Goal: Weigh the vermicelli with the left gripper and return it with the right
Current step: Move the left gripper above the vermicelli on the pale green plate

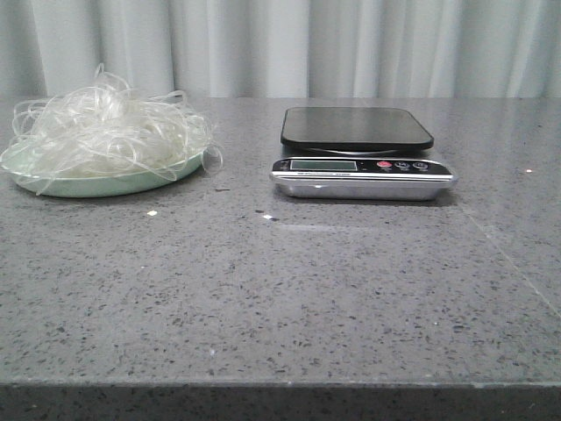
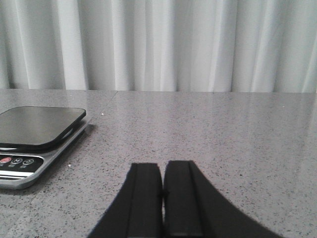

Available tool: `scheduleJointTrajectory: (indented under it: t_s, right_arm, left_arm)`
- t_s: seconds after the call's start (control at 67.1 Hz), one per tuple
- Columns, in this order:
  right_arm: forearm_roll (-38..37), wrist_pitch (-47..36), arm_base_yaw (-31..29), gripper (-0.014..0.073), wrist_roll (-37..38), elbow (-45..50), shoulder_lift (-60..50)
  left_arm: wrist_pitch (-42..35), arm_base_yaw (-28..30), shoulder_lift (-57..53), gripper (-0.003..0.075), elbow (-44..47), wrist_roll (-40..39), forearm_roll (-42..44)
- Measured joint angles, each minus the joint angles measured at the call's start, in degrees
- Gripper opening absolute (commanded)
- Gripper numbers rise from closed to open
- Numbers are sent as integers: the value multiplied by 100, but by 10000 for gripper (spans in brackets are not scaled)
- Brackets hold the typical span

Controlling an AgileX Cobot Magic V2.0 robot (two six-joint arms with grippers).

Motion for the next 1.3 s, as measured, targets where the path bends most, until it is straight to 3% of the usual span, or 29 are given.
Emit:
scheduleJointTrajectory:
  t_s: [0.194,0.373,0.507,0.716,0.999,1.297]
  right_arm:
    - [0,0,0,187,0,0,0]
    - [0,0,0,187,0,0,0]
    - [0,0,0,187,0,0,0]
    - [0,0,0,187,0,0,0]
    - [0,0,0,187,0,0,0]
    - [0,0,0,187,0,0,0]
  left_arm:
    - [-46,0,0,134,0,0,0]
    - [-743,0,0,134,-15,0,0]
    - [-731,0,0,134,-340,0,34]
    - [-107,0,378,134,-1750,0,433]
    - [1528,-62,2158,134,-3761,0,643]
    - [1842,-98,3330,134,-3927,0,620]
